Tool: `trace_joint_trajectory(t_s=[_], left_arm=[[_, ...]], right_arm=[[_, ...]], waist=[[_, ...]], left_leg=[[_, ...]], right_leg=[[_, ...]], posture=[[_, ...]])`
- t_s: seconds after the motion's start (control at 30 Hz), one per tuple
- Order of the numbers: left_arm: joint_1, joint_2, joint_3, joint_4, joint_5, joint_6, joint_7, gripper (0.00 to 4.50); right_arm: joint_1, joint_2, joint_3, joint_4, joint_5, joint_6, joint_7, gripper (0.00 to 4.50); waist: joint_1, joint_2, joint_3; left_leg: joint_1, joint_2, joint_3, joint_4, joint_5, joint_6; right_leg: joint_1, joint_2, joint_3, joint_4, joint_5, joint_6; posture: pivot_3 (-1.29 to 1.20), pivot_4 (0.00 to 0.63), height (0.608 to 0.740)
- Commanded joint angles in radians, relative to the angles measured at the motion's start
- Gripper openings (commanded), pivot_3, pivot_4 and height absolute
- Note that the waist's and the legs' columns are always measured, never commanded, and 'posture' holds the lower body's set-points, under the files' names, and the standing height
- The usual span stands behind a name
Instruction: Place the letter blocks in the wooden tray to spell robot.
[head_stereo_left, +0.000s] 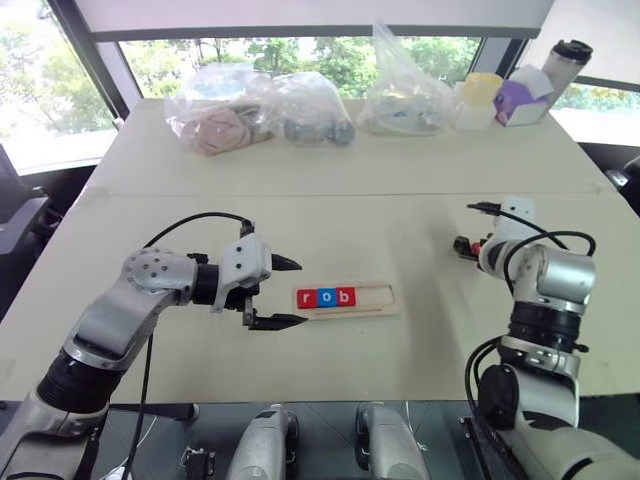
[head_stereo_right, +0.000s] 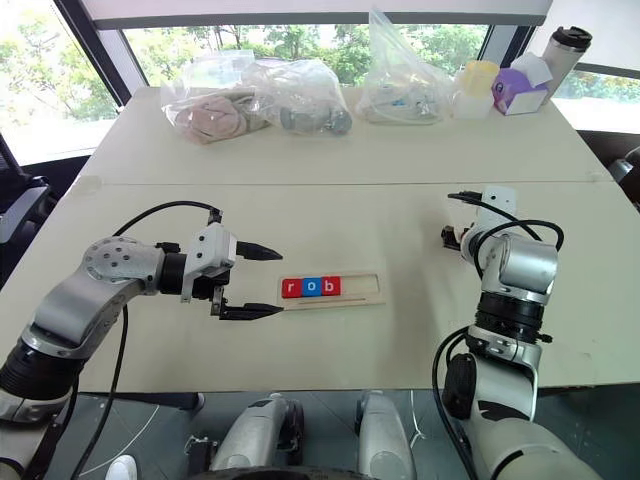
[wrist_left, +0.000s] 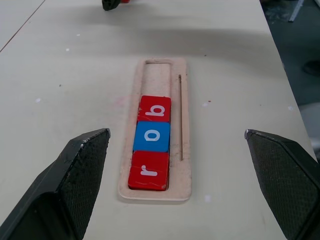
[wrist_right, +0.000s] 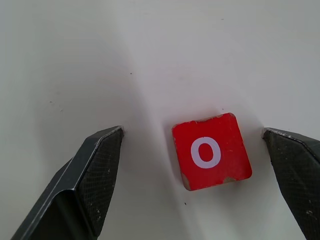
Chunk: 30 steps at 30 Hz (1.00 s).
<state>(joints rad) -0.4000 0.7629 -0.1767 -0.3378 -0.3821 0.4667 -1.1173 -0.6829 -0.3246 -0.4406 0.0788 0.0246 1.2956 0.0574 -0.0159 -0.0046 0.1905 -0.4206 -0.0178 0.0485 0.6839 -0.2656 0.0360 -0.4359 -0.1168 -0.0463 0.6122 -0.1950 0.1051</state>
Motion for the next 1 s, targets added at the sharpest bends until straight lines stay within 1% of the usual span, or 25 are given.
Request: trace_joint_trajectory(t_s=[0.03, 0.17, 0.3, 0.33, 0.37, 0.4, 0.53, 0.57, 0.67, 0.77, 0.93, 1.0], left_arm=[[-0.011, 0.003, 0.014, -0.029, -0.001, -0.012, 0.0, 4.5], [-0.012, 0.0, 0.012, -0.028, 0.002, -0.014, 0.004, 4.5], [-0.017, -0.003, 0.007, -0.02, 0.007, -0.021, 0.002, 4.5], [-0.019, -0.004, 0.005, -0.019, 0.01, -0.024, 0.002, 4.5], [-0.02, -0.005, 0.003, -0.018, 0.011, -0.025, 0.001, 4.5], [-0.022, -0.006, 0.002, -0.016, 0.012, -0.026, 0.001, 4.5], [-0.026, -0.008, 0.001, -0.012, 0.012, -0.029, -0.002, 4.5], [-0.026, -0.007, 0.002, -0.011, 0.011, -0.029, -0.003, 4.5], [-0.026, -0.008, 0.002, -0.011, 0.011, -0.029, -0.004, 4.5], [-0.025, -0.008, 0.002, -0.013, 0.012, -0.027, -0.001, 4.5], [-0.018, -0.005, 0.007, -0.013, 0.012, -0.03, -0.002, 4.5], [-0.013, -0.003, 0.007, -0.014, 0.014, -0.032, -0.003, 4.5]], right_arm=[[0.045, -0.026, 0.019, -0.038, 0.029, 0.063, 0.03, 4.47], [0.101, -0.051, 0.025, -0.092, 0.051, 0.101, 0.054, 4.47], [0.124, -0.066, 0.025, -0.096, 0.069, 0.102, 0.068, 4.47], [0.127, -0.07, 0.029, -0.093, 0.075, 0.097, 0.075, 3.96], [0.129, -0.076, 0.036, -0.088, 0.082, 0.088, 0.085, 3.74], [0.127, -0.08, 0.038, -0.081, 0.088, 0.082, 0.091, 3.18], [0.129, -0.111, 0.069, -0.052, 0.107, 0.038, 0.131, 1.22], [0.128, -0.119, 0.073, -0.04, 0.111, 0.027, 0.141, 1.09], [0.13, -0.136, 0.084, -0.023, 0.122, 0.011, 0.157, 1.1], [0.15, -0.133, 0.094, -0.103, 0.144, 0.06, 0.166, 1.1], [0.148, -0.059, 0.066, -0.349, 0.189, 0.288, 0.162, 1.1], [0.253, -0.016, 0.099, -0.562, 0.284, 0.315, 0.147, 1.1]], waist=[[0.002, 0.0, 0.0], [0.004, 0.0, 0.0], [0.004, -0.001, -0.001], [0.004, -0.001, -0.001], [0.004, -0.002, -0.001], [0.004, -0.002, -0.001], [0.003, -0.002, -0.001], [0.002, -0.003, -0.002], [0.001, -0.003, -0.002], [0.002, -0.003, -0.002], [0.0, -0.003, -0.002], [0.003, -0.003, -0.002]], left_leg=[[0.0, 0.0, 0.0, 0.0, 0.0, 0.0], [0.0, 0.0, -0.001, 0.0, 0.0, 0.0], [0.0, 0.0, -0.001, 0.0, 0.0, 0.0], [0.0, 0.0, -0.001, 0.0, 0.0, 0.0], [0.0, 0.0, -0.001, 0.0, 0.0, 0.0], [0.0, 0.0, -0.001, 0.0, 0.0, 0.0], [0.0, 0.0, -0.001, 0.0, 0.0, 0.0], [0.0, 0.0, -0.001, 0.0, 0.0, 0.0], [0.0, 0.0, -0.001, 0.0, 0.0, 0.0], [0.001, 0.001, -0.001, 0.0, 0.0, 0.0], [-0.001, 0.002, -0.001, -0.001, 0.0, 0.0], [-0.002, 0.002, 0.0, -0.001, 0.0, 0.0]], right_leg=[[0.0, 0.0, 0.0, 0.0, 0.0, 0.0], [0.0, 0.0, 0.0, 0.0, 0.0, 0.001], [0.001, 0.0, 0.0, -0.001, -0.001, 0.0], [0.001, 0.0, 0.0, -0.001, -0.001, 0.0], [0.001, 0.0, 0.0, -0.001, -0.001, 0.0], [0.001, 0.0, 0.0, -0.001, -0.001, 0.0], [0.001, 0.0, 0.0, -0.002, -0.001, 0.0], [0.001, 0.0, 0.0, -0.002, -0.001, 0.0], [0.001, 0.0, 0.0, -0.002, -0.001, 0.0], [0.001, 0.0, 0.0, -0.002, -0.001, 0.0], [-0.001, 0.0, 0.0, -0.002, -0.001, 0.0], [-0.003, 0.0, 0.0, -0.001, -0.001, 0.0]], posture=[[0.0, 0.15, 0.74], [0.0, 0.15, 0.74], [0.0, 0.15, 0.74], [0.0, 0.15, 0.74], [0.0, 0.15, 0.74], [0.0, 0.15, 0.74], [0.0, 0.15, 0.74], [0.0, 0.15, 0.74], [0.0, 0.15, 0.74], [0.0, 0.15, 0.74], [0.0, 0.15, 0.74], [0.0, 0.15, 0.74]])
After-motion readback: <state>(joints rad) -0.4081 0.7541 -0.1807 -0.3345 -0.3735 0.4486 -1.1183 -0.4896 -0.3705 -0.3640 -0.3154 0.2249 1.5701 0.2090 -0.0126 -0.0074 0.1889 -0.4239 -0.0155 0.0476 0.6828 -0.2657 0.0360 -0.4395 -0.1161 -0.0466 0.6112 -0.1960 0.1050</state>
